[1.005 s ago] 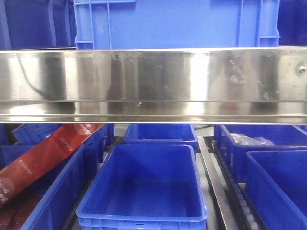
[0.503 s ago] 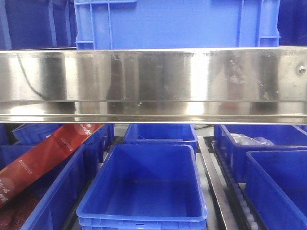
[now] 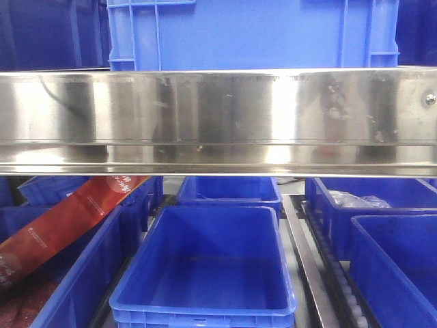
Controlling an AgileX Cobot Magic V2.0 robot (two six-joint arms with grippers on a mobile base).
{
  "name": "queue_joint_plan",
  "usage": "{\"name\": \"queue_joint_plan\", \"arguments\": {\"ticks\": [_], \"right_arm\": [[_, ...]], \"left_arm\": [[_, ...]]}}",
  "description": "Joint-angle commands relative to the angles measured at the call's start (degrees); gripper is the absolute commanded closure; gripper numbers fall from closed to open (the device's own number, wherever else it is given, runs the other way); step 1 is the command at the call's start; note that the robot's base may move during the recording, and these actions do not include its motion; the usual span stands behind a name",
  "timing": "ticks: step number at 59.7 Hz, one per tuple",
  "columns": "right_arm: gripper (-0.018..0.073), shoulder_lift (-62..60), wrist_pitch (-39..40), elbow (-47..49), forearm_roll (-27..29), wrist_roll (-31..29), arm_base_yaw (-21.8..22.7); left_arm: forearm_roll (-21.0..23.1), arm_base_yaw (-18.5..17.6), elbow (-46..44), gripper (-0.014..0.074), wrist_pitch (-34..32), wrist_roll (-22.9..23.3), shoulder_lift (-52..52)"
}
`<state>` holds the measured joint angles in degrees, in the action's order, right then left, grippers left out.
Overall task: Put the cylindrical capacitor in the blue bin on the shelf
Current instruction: 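Lower the right gripper over the same bin and release the capacitor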
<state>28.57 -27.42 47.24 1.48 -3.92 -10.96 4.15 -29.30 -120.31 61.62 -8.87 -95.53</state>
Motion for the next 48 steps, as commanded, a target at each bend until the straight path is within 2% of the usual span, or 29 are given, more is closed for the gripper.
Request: {"name": "queue_joint_plan", "arguments": {"ticks": [1, 9, 16, 27, 37, 48], "right_arm": [[0.0585, 0.7, 2.2, 0.0, 0.1, 0.0, 0.0], [0.0585, 3.0, 2.7, 0.0, 0.1, 0.0, 0.0], [0.0585, 5.6, 5.1, 0.2, 0.1, 0.0, 0.0], [0.0585, 11.2, 8.1, 3.4, 0.3, 0.0, -0.2], [0.0585, 20.6, 7.7, 13.0, 0.5, 0.0, -2.5], [0.0585, 34.2, 4.6, 27.6, 0.5, 0.0, -9.1]], "left_arm": [[0.0, 1.1, 2.3, 0.0708, 2.9, 0.6, 3.5], [0.0, 2.3, 10.8, 0.0708, 2.3, 0.6, 9.9], [-0.8, 2.3, 20.0, 0.0708, -1.6, 0.6, 18.0], [-1.7, 2.3, 36.6, 0.0708, -10.0, 4.8, 32.9], [-2.8, 2.3, 50.7, 0.0708, -16.8, 6.5, 46.7], [-3.0, 2.3, 61.6, 0.0708, -20.9, 6.5, 59.1]]}}
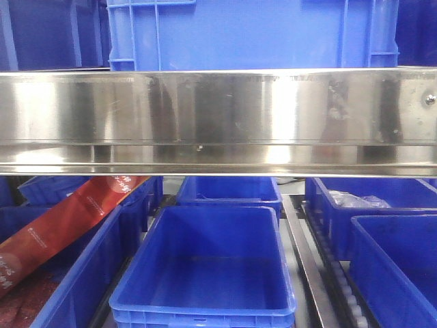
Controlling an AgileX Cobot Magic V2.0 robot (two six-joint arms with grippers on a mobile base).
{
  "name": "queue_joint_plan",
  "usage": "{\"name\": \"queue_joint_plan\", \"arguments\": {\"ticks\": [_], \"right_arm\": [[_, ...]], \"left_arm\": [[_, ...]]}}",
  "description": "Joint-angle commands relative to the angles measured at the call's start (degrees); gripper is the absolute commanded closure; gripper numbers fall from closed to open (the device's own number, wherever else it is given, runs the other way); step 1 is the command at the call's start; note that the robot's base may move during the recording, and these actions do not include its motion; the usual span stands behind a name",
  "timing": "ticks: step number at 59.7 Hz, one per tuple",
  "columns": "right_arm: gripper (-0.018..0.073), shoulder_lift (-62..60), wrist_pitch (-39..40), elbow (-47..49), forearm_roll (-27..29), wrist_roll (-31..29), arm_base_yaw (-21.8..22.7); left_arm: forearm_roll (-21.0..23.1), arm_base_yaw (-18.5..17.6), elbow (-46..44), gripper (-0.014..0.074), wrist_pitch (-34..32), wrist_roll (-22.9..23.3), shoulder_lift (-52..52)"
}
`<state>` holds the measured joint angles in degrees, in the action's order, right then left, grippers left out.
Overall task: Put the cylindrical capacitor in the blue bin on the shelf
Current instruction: 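Lower the right gripper over the same bin and release the capacitor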
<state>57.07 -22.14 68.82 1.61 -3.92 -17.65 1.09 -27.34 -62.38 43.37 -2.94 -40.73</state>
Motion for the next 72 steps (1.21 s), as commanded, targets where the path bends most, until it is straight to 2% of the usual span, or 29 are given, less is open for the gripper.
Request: {"name": "queue_joint_plan", "arguments": {"ticks": [1, 10, 20, 27, 33, 42, 47, 60, 65, 72], "right_arm": [[0.0585, 7.3, -1.4, 7.2, 0.3, 0.0, -3.1], [0.0585, 20.1, -8.5, 22.3, 0.3, 0.0, -6.6], [0.0585, 35.0, -18.9, 38.5, 0.5, 0.0, -7.0], [0.0561, 43.4, -26.4, 46.1, 0.5, 0.0, -7.0], [0.0451, 47.7, -29.2, 49.6, 0.5, 0.0, -7.0], [0.0188, 51.2, -29.8, 50.6, 0.5, 0.0, -6.9], [0.0144, 51.4, -30.3, 50.6, 0.5, 0.0, -6.9], [0.0158, 48.1, -30.2, 50.6, 0.5, 0.0, -6.9], [0.0244, 45.7, -30.0, 50.6, 0.5, 0.0, -6.9], [0.0456, 40.9, -30.3, 50.2, 0.5, 0.0, -6.9]], "left_arm": [[0.1, 0.3, 4.2, 0.0708, -2.8, 0.6, 5.3], [0.1, 0.3, 8.1, 0.0708, -2.8, 0.6, 10.8], [0.1, 0.3, 8.5, 0.0708, -2.8, 0.6, 11.8], [0.1, 0.3, 8.5, 0.0708, -3.7, 0.6, 11.8], [0.1, 0.3, 8.5, 0.0708, -4.6, 0.6, 11.8], [0.1, 0.3, 8.5, 0.0708, -5.0, 0.6, 11.8], [0.1, 0.3, 8.5, 0.0708, -5.0, 0.6, 11.8], [0.1, 0.3, 8.5, 0.0708, -5.1, 0.6, 11.8], [0.1, 0.3, 8.5, 0.0708, -5.4, 0.6, 11.8], [-0.3, 0.3, 8.5, 0.0708, -5.8, 0.6, 11.8]]}}
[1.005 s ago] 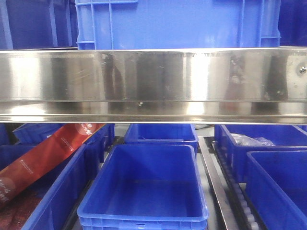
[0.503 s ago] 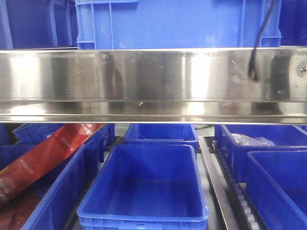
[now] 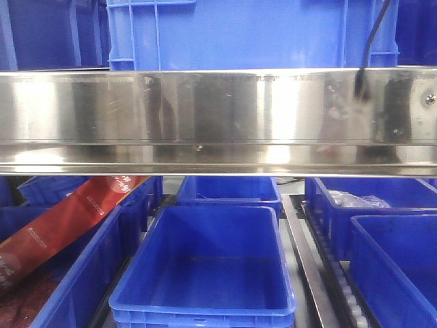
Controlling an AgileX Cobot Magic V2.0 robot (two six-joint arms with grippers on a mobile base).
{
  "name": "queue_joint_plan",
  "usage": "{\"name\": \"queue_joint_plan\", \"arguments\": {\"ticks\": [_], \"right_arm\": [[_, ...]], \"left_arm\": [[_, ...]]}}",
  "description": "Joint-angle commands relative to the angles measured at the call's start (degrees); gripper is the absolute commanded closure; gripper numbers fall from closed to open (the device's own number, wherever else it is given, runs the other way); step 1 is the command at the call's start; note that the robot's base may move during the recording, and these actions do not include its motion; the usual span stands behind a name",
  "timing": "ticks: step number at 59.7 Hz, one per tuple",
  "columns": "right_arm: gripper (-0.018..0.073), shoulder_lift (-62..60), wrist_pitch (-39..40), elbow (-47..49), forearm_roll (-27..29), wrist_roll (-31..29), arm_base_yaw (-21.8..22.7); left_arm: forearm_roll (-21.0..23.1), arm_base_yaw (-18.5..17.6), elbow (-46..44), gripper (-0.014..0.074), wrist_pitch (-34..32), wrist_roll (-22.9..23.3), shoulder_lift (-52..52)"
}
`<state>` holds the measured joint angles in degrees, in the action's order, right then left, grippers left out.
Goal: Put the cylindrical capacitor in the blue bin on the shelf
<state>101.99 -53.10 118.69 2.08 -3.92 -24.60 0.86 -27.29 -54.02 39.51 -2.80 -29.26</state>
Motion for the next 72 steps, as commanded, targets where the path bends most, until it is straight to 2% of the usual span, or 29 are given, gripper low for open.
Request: {"name": "queue_joint_plan", "arguments": {"ticks": [1, 7, 9, 16, 25, 45, 52, 63, 72], "right_arm": [[0.0485, -4.9, 0.7, 0.2, 0.0, 0.0, 0.1], [0.069, -9.7, 0.7, -1.2, 0.0, 0.0, 0.1], [0.0727, -11.4, 1.1, -2.1, 0.0, 0.0, 0.1], [0.0721, -17.8, 3.0, -7.3, -0.7, 0.0, 0.1], [0.0721, -28.0, 8.1, -21.5, -1.5, 0.0, 0.1], [0.0721, -52.7, 31.1, -61.2, -1.5, 0.0, 0.1], [0.0721, -60.8, 36.0, -72.6, -1.5, 0.0, 0.1], [0.0721, -71.4, 39.9, -83.7, -1.5, 0.0, 0.1], [0.0721, -74.0, 40.4, -85.7, -1.5, 0.0, 0.1]], "left_arm": [[0.0, 0.3, 0.1, 0.0708, -2.0, 0.5, 0.3], [0.0, 0.3, 0.1, 0.0708, -2.7, 0.5, 0.3], [0.0, 0.3, 0.1, 0.0708, -3.2, 0.5, 0.3], [-0.1, 0.3, 0.3, 0.0708, -6.0, 0.5, 0.2], [-0.1, 0.3, 1.7, 0.0708, -8.5, 0.5, -0.9], [-0.1, 0.3, 4.8, 0.0708, -10.4, 0.5, -3.1], [-0.1, 0.3, 4.8, 0.0708, -10.4, 0.5, -3.7], [-0.1, 0.3, 4.8, 0.0708, -10.4, 0.5, -3.7], [-0.1, 0.3, 4.8, 0.0708, -10.6, 0.5, -3.7]]}}
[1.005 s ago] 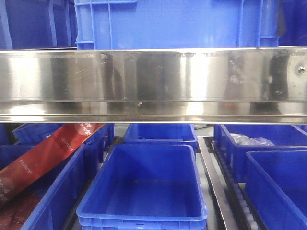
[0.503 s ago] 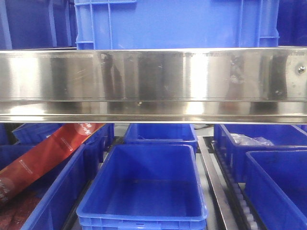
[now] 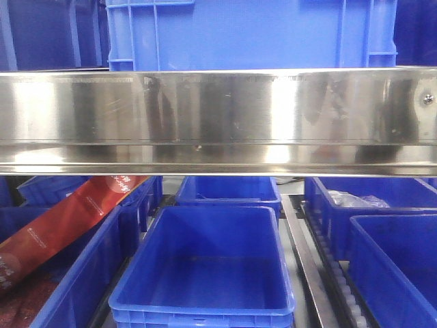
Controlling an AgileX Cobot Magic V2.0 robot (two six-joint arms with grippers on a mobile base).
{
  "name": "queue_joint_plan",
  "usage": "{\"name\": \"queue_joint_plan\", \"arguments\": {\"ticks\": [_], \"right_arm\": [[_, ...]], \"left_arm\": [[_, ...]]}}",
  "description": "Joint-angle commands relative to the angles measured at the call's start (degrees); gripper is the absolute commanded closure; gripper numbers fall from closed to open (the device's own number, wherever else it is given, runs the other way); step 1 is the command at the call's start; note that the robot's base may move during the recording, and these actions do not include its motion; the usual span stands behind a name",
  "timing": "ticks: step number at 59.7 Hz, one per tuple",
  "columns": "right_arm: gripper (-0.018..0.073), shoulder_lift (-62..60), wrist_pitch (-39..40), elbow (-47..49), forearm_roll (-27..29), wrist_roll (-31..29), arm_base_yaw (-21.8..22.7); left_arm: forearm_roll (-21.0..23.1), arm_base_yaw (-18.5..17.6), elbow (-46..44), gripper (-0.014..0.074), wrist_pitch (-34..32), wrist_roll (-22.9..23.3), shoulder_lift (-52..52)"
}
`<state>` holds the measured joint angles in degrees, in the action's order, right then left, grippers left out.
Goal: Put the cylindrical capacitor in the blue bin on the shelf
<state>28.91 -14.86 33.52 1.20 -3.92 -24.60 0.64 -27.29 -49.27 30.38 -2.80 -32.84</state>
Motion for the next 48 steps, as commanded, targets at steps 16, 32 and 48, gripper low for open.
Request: {"name": "queue_joint_plan", "arguments": {"ticks": [16, 32, 48], "right_arm": [[0.0721, -1.0, 2.2, -0.5, -0.6, 0.0, 0.1], [0.0721, -1.0, 2.3, -0.5, -0.6, 0.0, 0.1], [0.0721, -1.0, 2.3, -0.5, -0.6, 0.0, 0.1]], "left_arm": [[0.1, 0.3, 0.1, 0.0708, -1.5, 0.5, -0.1], [0.1, 0.3, 0.1, 0.0708, -1.5, 0.5, -0.1], [-4.5, 2.1, 10.9, 0.0708, -15.7, 0.5, 4.1]]}}
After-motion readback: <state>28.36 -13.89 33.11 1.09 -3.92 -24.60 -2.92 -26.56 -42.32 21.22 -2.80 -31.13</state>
